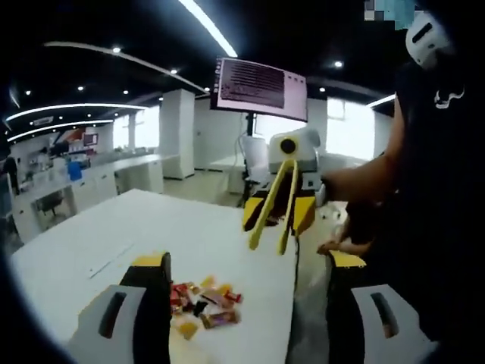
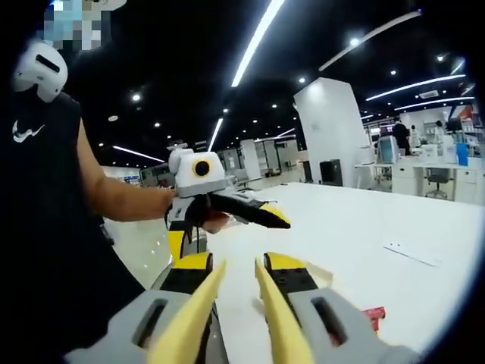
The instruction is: Place the target food into the container with the food tongs after gripping and lifting it, then release it inside without dropping or visibly crushing the food.
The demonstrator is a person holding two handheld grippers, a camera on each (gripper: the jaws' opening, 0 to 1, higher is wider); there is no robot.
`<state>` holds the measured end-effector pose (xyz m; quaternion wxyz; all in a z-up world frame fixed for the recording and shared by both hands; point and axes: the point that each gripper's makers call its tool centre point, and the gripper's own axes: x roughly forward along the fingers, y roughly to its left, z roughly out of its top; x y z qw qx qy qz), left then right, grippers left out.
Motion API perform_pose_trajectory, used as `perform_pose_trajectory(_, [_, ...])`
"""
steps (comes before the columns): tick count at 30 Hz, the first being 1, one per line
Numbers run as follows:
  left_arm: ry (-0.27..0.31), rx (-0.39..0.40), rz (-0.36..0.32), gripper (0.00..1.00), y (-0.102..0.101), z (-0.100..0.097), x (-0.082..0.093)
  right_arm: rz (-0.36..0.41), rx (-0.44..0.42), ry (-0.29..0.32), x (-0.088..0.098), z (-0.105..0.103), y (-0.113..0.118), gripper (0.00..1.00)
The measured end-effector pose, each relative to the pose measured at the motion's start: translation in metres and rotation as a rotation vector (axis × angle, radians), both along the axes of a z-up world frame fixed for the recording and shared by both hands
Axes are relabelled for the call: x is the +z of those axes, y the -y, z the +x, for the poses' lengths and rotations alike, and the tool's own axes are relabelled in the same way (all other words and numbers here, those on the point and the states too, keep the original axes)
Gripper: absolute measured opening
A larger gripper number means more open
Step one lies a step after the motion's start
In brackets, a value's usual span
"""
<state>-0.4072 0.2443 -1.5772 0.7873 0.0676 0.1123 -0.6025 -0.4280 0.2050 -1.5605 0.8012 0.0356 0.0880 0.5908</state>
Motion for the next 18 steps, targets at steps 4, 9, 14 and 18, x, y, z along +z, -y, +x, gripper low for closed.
perform_pose_trajectory(4, [0.009, 0.100, 0.036, 0.95, -0.026, 0.008, -0.018, -0.001, -0.070, -0.001, -0.001, 0.012, 0.011, 0.25])
perform_pose_trajectory(9, [0.000, 0.189, 0.020, 0.99, -0.053, 0.008, -0.035, -0.008, -0.107, -0.011, -0.002, 0.020, 0.022, 0.25])
perform_pose_trajectory(14, [-0.036, 0.313, 0.025, 1.00, -0.088, 0.011, -0.064, -0.039, -0.140, -0.004, -0.008, 0.026, 0.030, 0.26])
perform_pose_trajectory(18, [-0.043, 0.371, 0.021, 1.00, -0.107, 0.009, -0.083, -0.061, -0.166, 0.004, -0.014, 0.030, 0.036, 0.26])
